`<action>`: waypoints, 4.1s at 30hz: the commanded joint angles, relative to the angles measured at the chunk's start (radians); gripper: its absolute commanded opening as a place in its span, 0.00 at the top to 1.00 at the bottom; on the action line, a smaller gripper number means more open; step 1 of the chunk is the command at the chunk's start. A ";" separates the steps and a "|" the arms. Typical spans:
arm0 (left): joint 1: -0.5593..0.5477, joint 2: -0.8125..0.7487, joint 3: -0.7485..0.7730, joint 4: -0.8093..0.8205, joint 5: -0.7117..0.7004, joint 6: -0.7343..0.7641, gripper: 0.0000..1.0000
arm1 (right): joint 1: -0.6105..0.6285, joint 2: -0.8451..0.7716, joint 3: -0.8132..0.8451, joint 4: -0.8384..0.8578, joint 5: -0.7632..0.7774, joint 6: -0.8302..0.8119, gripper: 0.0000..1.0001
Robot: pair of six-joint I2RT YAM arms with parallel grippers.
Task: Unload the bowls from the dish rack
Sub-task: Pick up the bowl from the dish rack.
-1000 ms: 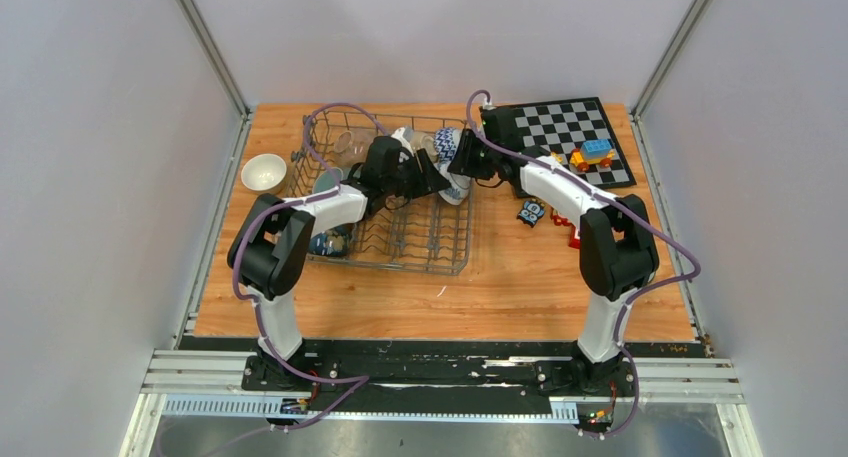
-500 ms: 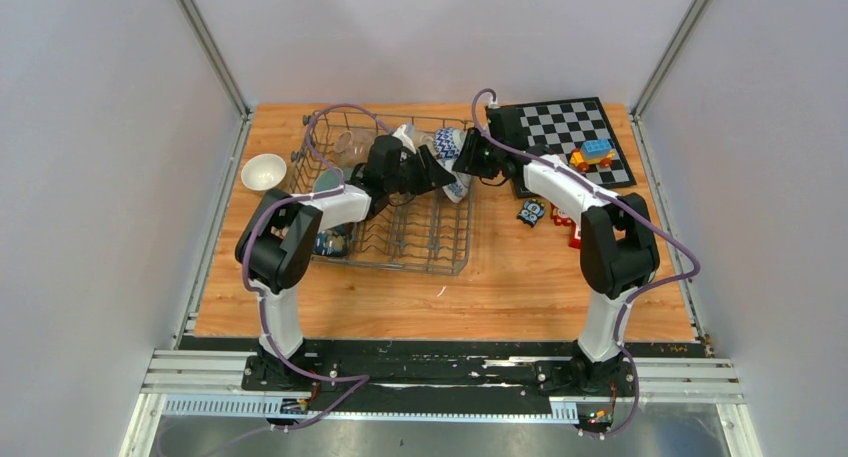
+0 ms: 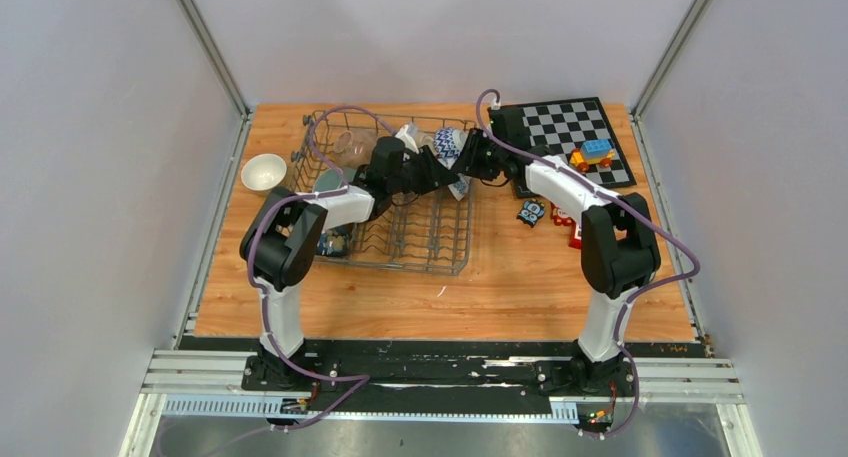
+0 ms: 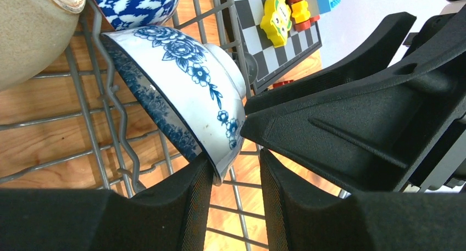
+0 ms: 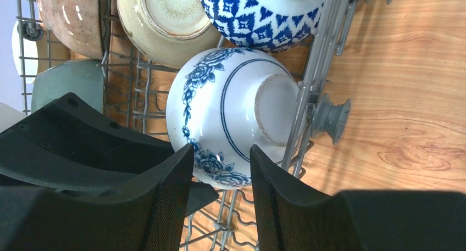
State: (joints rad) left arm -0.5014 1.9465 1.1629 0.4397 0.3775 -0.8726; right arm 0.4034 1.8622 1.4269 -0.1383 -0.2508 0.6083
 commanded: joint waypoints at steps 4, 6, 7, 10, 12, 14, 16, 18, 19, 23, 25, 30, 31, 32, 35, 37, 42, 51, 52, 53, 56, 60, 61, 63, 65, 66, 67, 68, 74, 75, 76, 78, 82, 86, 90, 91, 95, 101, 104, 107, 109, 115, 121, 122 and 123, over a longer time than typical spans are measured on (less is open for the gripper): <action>-0.019 0.032 0.046 0.068 0.020 -0.016 0.63 | -0.009 0.008 -0.035 0.029 -0.045 0.046 0.54; -0.018 0.033 0.049 0.068 0.017 -0.016 0.65 | -0.011 0.006 -0.040 0.028 -0.046 0.048 0.54; -0.019 0.035 0.050 0.067 0.015 -0.016 0.68 | -0.012 0.006 -0.043 0.030 -0.046 0.050 0.54; -0.019 0.037 0.051 0.069 0.016 -0.016 0.79 | -0.014 -0.004 -0.050 0.033 -0.047 0.054 0.54; -0.019 0.038 0.049 0.071 0.017 -0.016 0.85 | -0.015 -0.011 -0.053 0.033 -0.047 0.053 0.54; -0.018 0.038 0.048 0.071 0.017 -0.017 0.89 | -0.018 -0.020 -0.055 0.034 -0.047 0.053 0.54; -0.018 0.038 0.047 0.071 0.018 -0.015 0.92 | -0.020 -0.028 -0.055 0.035 -0.048 0.051 0.53; -0.018 0.038 0.047 0.071 0.018 -0.014 0.96 | -0.022 -0.035 -0.057 0.034 -0.048 0.049 0.53; -0.019 0.038 0.048 0.072 0.018 -0.013 0.99 | -0.022 -0.039 -0.057 0.034 -0.049 0.049 0.53; -0.018 0.039 0.047 0.084 0.027 -0.018 1.00 | -0.027 -0.058 -0.061 0.034 -0.050 0.049 0.51; -0.018 0.036 0.045 0.097 0.036 -0.022 1.00 | -0.032 -0.070 -0.062 0.031 -0.051 0.049 0.50; -0.019 0.007 0.030 0.108 0.052 -0.024 1.00 | -0.042 -0.102 -0.060 0.022 -0.051 0.050 0.47; -0.018 -0.001 0.026 0.106 0.053 -0.021 1.00 | -0.043 -0.110 -0.060 0.021 -0.053 0.049 0.47; -0.019 -0.008 0.021 0.102 0.053 -0.016 1.00 | -0.043 -0.116 -0.058 0.019 -0.052 0.048 0.46; -0.019 -0.027 0.003 0.101 0.058 -0.009 1.00 | -0.044 -0.129 -0.055 0.011 -0.055 0.047 0.45; -0.019 -0.038 -0.011 0.106 0.063 -0.008 1.00 | -0.044 -0.138 -0.057 0.008 -0.061 0.051 0.44; -0.019 -0.063 -0.043 0.112 0.065 -0.001 1.00 | -0.044 -0.170 -0.070 0.003 -0.061 0.039 0.43; 0.006 -0.074 -0.034 0.026 0.126 0.092 1.00 | -0.046 -0.206 -0.103 -0.036 -0.022 -0.028 0.43; 0.009 -0.073 -0.033 0.014 0.135 0.104 1.00 | -0.048 -0.208 -0.108 -0.036 -0.022 -0.031 0.43; 0.013 -0.071 -0.030 0.002 0.145 0.114 1.00 | -0.049 -0.208 -0.113 -0.037 -0.023 -0.033 0.43; 0.016 -0.066 -0.040 0.008 0.161 0.123 1.00 | -0.050 -0.194 -0.115 -0.033 -0.037 -0.034 0.43; 0.016 -0.059 -0.059 0.068 0.179 0.082 1.00 | -0.050 -0.154 -0.112 -0.039 -0.043 -0.024 0.45; 0.015 -0.058 -0.064 0.080 0.179 0.075 1.00 | -0.051 -0.143 -0.107 -0.041 -0.050 -0.018 0.46; 0.016 -0.058 -0.072 0.096 0.176 0.068 1.00 | -0.049 -0.115 -0.089 -0.041 -0.070 -0.009 0.49; 0.015 -0.057 -0.075 0.100 0.173 0.062 0.96 | -0.046 -0.091 -0.070 -0.047 -0.086 -0.003 0.51; 0.016 -0.057 -0.075 0.101 0.174 0.061 0.90 | -0.044 -0.081 -0.063 -0.053 -0.087 -0.004 0.51; 0.015 -0.057 -0.075 0.101 0.173 0.061 0.87 | -0.041 -0.073 -0.057 -0.057 -0.086 -0.002 0.52; 0.015 -0.058 -0.075 0.099 0.172 0.062 0.82 | -0.037 -0.066 -0.055 -0.058 -0.088 -0.001 0.52; 0.015 -0.058 -0.074 0.096 0.156 0.058 0.65 | -0.032 -0.053 -0.077 -0.056 -0.092 0.022 0.56; 0.015 -0.057 -0.074 0.099 0.154 0.056 0.65 | -0.032 -0.055 -0.083 -0.050 -0.093 0.027 0.57; 0.015 -0.054 -0.073 0.102 0.152 0.053 0.64 | -0.033 -0.057 -0.089 -0.046 -0.097 0.031 0.58; 0.014 -0.048 -0.072 0.120 0.153 0.044 0.64 | -0.031 -0.058 -0.094 -0.039 -0.106 0.040 0.58; 0.004 -0.032 -0.054 0.123 0.162 0.041 0.61 | -0.031 -0.051 -0.100 -0.028 -0.127 0.060 0.60; -0.011 -0.023 -0.018 0.065 0.159 0.100 0.60 | -0.031 -0.050 -0.105 -0.011 -0.144 0.092 0.60; -0.017 -0.019 -0.009 0.019 0.149 0.138 0.61 | -0.032 -0.071 -0.111 -0.013 -0.114 0.109 0.55; -0.017 -0.019 -0.009 0.014 0.145 0.142 0.61 | -0.034 -0.081 -0.114 -0.015 -0.098 0.109 0.54; -0.017 -0.014 -0.005 -0.001 0.140 0.159 0.60 | -0.049 -0.120 -0.118 -0.043 -0.048 0.111 0.50; -0.018 -0.003 0.032 -0.067 0.111 0.220 0.58 | -0.078 -0.198 -0.151 -0.055 0.004 0.128 0.46; -0.020 0.003 0.045 -0.079 0.088 0.251 0.58 | -0.082 -0.241 -0.183 -0.053 0.016 0.132 0.45; -0.019 0.013 0.046 -0.060 0.076 0.252 0.59 | -0.083 -0.282 -0.225 -0.035 0.006 0.139 0.45; -0.021 0.022 0.049 -0.040 0.075 0.254 0.58 | -0.083 -0.313 -0.263 -0.013 -0.003 0.149 0.45; -0.031 0.042 0.076 -0.045 0.068 0.296 0.57 | -0.083 -0.421 -0.380 0.035 -0.030 0.157 0.46; -0.034 0.051 0.074 -0.011 0.088 0.299 0.60 | -0.082 -0.494 -0.449 0.043 -0.051 0.143 0.47; -0.036 0.054 0.076 -0.005 0.091 0.299 0.61 | -0.082 -0.502 -0.459 0.045 -0.054 0.144 0.48; -0.038 0.057 0.077 -0.002 0.095 0.299 0.62 | -0.082 -0.509 -0.467 0.047 -0.058 0.144 0.48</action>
State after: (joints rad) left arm -0.5262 1.9766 1.2121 0.3950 0.4603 -0.5999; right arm 0.3325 1.3968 1.0004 -0.1146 -0.2810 0.7494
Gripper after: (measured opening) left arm 0.392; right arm 0.526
